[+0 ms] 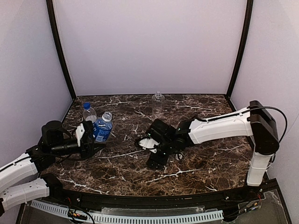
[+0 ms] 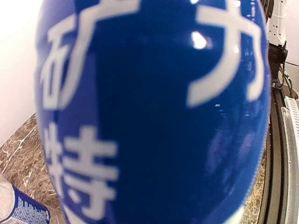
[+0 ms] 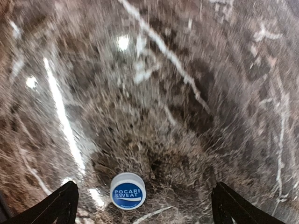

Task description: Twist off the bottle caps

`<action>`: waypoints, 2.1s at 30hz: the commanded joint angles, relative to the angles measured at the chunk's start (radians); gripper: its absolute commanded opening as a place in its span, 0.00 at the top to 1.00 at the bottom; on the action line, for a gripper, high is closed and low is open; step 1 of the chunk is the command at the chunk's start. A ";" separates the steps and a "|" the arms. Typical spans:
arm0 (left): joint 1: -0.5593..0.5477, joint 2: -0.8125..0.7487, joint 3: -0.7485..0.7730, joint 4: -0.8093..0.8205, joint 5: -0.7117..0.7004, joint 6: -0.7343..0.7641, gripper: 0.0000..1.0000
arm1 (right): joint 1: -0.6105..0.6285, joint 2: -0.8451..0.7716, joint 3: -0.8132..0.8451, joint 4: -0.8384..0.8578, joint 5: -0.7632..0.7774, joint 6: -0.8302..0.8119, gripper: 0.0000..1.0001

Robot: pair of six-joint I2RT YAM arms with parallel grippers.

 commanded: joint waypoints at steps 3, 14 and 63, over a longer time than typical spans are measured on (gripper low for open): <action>0.007 -0.015 0.007 0.047 0.097 -0.012 0.55 | -0.001 -0.255 0.093 0.331 -0.408 -0.062 0.01; 0.008 -0.019 0.045 0.013 0.194 -0.009 0.53 | 0.014 -0.113 0.204 0.878 -0.590 0.150 0.21; 0.012 -0.022 0.051 -0.055 0.115 0.057 0.01 | -0.746 -0.157 0.028 0.601 -0.032 0.076 1.00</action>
